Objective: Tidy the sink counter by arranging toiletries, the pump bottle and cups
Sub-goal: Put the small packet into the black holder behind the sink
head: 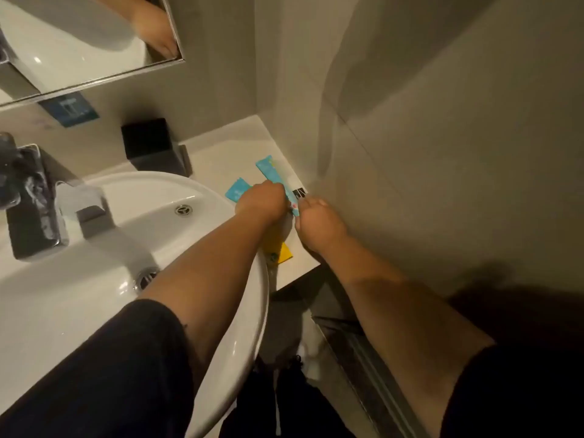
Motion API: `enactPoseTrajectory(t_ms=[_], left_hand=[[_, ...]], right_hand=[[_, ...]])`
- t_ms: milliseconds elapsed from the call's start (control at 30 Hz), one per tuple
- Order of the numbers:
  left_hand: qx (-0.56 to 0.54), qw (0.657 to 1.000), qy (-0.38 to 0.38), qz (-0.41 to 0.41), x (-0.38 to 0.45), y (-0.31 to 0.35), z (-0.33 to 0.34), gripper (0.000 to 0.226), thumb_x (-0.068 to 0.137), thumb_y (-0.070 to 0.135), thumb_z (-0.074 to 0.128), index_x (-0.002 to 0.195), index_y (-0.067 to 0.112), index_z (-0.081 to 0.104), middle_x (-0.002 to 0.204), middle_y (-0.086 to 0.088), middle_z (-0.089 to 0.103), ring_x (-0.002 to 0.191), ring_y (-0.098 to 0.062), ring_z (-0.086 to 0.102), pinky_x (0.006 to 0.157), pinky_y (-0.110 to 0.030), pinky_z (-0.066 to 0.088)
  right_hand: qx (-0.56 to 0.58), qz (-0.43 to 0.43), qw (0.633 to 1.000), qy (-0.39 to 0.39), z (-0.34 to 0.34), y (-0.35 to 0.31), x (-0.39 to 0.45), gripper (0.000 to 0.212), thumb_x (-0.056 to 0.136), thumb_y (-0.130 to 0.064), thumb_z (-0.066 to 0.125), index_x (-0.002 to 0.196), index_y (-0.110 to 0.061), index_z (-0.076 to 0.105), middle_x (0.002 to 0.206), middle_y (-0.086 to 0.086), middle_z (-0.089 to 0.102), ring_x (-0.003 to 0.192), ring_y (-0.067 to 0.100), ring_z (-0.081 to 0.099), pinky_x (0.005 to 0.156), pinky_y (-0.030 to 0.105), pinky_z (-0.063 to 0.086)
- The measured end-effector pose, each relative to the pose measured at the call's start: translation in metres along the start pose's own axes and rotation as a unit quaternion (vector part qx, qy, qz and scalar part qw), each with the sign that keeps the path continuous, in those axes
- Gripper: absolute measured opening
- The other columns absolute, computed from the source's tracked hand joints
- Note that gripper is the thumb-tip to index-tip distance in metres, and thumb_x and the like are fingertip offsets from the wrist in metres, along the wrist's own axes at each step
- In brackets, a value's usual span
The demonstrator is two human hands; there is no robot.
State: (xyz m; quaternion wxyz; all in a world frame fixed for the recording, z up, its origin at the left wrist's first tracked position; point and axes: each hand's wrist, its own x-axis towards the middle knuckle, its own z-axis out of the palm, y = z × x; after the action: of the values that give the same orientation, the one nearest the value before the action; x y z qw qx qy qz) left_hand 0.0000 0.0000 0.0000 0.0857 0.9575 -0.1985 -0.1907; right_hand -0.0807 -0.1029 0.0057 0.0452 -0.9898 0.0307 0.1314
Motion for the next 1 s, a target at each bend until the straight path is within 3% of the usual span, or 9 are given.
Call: enactPoseTrajectory(t_ms=[133, 300, 467, 567, 633, 733, 833, 900, 1000], left_hand=[[-0.127, 0.989, -0.048, -0.063, 0.015, 0.01, 0.003, 0.03, 0.093, 0.031, 0.053, 0.102, 0.006, 0.067, 0.1, -0.015, 0.066, 0.085, -0.025, 0.055, 0.069, -0.034, 0.039], [-0.275, 0.945, -0.048, -0.173, 0.022, 0.014, 0.019, 0.033, 0.09, 0.034, 0.06, 0.096, 0.003, 0.066, 0.09, -0.014, 0.066, 0.082, -0.026, 0.06, 0.067, -0.033, 0.042], [-0.375, 0.899, -0.042, -0.223, 0.027, 0.012, 0.02, 0.035, 0.087, 0.037, 0.065, 0.101, 0.005, 0.064, 0.095, -0.012, 0.066, 0.09, -0.027, 0.063, 0.085, -0.037, 0.052], [-0.427, 0.877, -0.043, -0.217, 0.028, 0.007, 0.024, 0.014, 0.087, 0.023, 0.065, 0.08, 0.012, 0.063, 0.09, -0.012, 0.066, 0.085, -0.026, 0.064, 0.089, -0.045, 0.054], [-0.442, 0.871, -0.034, -0.211, 0.026, 0.006, 0.025, 0.016, 0.087, 0.019, 0.063, 0.072, 0.015, 0.06, 0.087, -0.011, 0.065, 0.081, -0.025, 0.061, 0.088, -0.046, 0.054], [-0.431, 0.878, -0.009, -0.207, 0.022, 0.01, 0.018, 0.019, 0.091, 0.026, 0.062, 0.082, 0.009, 0.064, 0.077, -0.007, 0.06, 0.07, -0.019, 0.054, 0.073, -0.034, 0.05], [-0.458, 0.868, 0.004, -0.191, 0.017, 0.011, 0.005, 0.018, 0.09, 0.026, 0.063, 0.08, 0.011, 0.064, 0.07, -0.003, 0.058, 0.066, -0.017, 0.051, 0.072, -0.033, 0.049], [-0.48, 0.859, 0.011, -0.177, 0.012, 0.006, -0.006, 0.018, 0.09, 0.023, 0.064, 0.076, 0.012, 0.062, 0.067, -0.004, 0.057, 0.061, -0.018, 0.049, 0.065, -0.031, 0.048], [-0.496, 0.853, 0.016, -0.159, 0.001, -0.003, -0.022, 0.023, 0.089, 0.018, 0.065, 0.068, 0.013, 0.057, 0.064, -0.006, 0.055, 0.058, -0.019, 0.047, 0.053, -0.026, 0.04]], right_hand=[[0.033, 0.01, 0.999, -0.009, 0.015, 0.003, 0.006, 0.041, 0.096, -0.014, 0.043, 0.137, -0.006, 0.043, 0.138, 0.012, 0.048, 0.128, 0.025, 0.044, 0.108, 0.032, 0.034], [0.031, 0.016, 0.999, 0.027, 0.042, 0.008, 0.007, 0.052, 0.096, -0.017, 0.046, 0.145, -0.007, 0.034, 0.15, 0.013, 0.039, 0.14, 0.027, 0.033, 0.118, 0.035, 0.026], [0.04, -0.039, 0.997, 0.059, 0.054, 0.008, 0.004, 0.051, 0.097, -0.017, 0.046, 0.146, -0.007, 0.037, 0.151, 0.012, 0.04, 0.143, 0.029, 0.033, 0.12, 0.038, 0.023], [0.046, -0.077, 0.995, 0.05, 0.055, 0.009, 0.002, 0.049, 0.098, -0.017, 0.044, 0.146, -0.008, 0.038, 0.152, 0.011, 0.039, 0.143, 0.029, 0.031, 0.121, 0.037, 0.021], [0.106, -0.06, 0.99, 0.064, 0.048, 0.01, 0.001, 0.045, 0.1, -0.018, 0.044, 0.144, -0.011, 0.042, 0.152, 0.008, 0.041, 0.141, 0.025, 0.035, 0.118, 0.033, 0.025], [0.224, 0.026, 0.97, 0.089, 0.034, 0.011, 0.003, 0.04, 0.1, -0.019, 0.043, 0.139, -0.012, 0.048, 0.145, 0.007, 0.047, 0.13, 0.024, 0.048, 0.108, 0.033, 0.039], [0.324, 0.107, 0.936, 0.089, 0.017, 0.009, 0.009, 0.039, 0.1, -0.021, 0.046, 0.138, -0.011, 0.05, 0.135, 0.01, 0.056, 0.118, 0.027, 0.056, 0.099, 0.036, 0.049], [0.368, 0.138, 0.917, 0.073, 0.006, 0.006, 0.014, 0.039, 0.1, -0.022, 0.047, 0.137, -0.012, 0.051, 0.127, 0.011, 0.062, 0.111, 0.028, 0.06, 0.094, 0.037, 0.052], [0.435, 0.151, 0.885, 0.064, -0.008, 0.001, 0.022, 0.034, 0.097, -0.019, 0.051, 0.13, -0.013, 0.059, 0.117, 0.012, 0.068, 0.1, 0.026, 0.063, 0.082, 0.028, 0.049]])
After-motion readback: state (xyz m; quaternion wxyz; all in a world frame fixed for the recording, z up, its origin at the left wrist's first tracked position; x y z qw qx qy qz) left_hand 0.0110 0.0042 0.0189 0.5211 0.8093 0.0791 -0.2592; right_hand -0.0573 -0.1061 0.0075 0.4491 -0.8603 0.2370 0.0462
